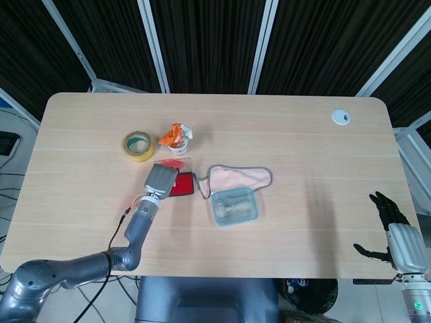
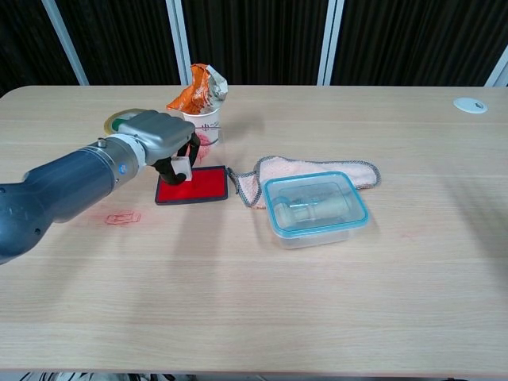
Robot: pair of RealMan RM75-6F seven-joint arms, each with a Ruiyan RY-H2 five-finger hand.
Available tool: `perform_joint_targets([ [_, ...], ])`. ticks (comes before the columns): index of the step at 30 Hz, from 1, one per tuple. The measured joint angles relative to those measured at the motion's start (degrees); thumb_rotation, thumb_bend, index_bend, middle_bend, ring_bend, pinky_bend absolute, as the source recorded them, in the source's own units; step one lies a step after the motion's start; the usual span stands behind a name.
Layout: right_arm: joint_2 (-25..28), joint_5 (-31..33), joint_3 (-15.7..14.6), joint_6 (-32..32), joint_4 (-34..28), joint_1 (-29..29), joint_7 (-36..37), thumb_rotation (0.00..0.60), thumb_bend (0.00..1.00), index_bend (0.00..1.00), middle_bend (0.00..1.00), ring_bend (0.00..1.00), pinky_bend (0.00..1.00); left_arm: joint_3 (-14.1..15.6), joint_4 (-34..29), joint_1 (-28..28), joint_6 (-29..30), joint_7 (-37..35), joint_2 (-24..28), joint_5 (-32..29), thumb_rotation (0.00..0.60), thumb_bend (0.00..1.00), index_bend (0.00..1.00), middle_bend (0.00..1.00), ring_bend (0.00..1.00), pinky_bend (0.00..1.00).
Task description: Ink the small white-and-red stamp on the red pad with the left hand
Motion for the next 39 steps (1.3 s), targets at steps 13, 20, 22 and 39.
perform_joint_targets([
  [13, 0.0, -0.2, 0.0, 0.2, 0.0, -0.1, 0.1, 0.600, 0.11, 0.00, 0.00, 0.00, 0.18, 0.0, -3.7, 0.1, 1.5, 1.0, 1.8, 0.2, 0.600, 0.62, 0.74, 0.75, 0.58, 0.67],
  [20, 0.1, -0.2, 0.0, 0.2, 0.0, -0.1, 0.2, 0.600, 0.11, 0.00, 0.00, 0.00, 0.18, 0.3, -3.8, 0.2, 1.6, 1.6, 1.7, -0.6, 0.600, 0.62, 0.74, 0.75, 0.58, 0.67],
  [22, 0.1, -0.2, 0.0, 0.1, 0.0, -0.1, 0.2, 0.600, 0.11, 0.00, 0.00, 0.00, 0.18, 0.3, -3.6, 0.2, 1.5, 1.6, 1.6, -0.8, 0.600, 0.62, 0.74, 0.75, 0.58, 0.67],
  [39, 0.1, -0.1, 0.0, -0.1, -0.1, 0.0, 0.1, 0.600, 0.11, 0.00, 0.00, 0.00, 0.18, 1.3, -0.3, 0.3, 0.2, 1.1, 0.1, -1.1, 0.600, 0.62, 0.74, 0.76, 0.58, 0.67],
])
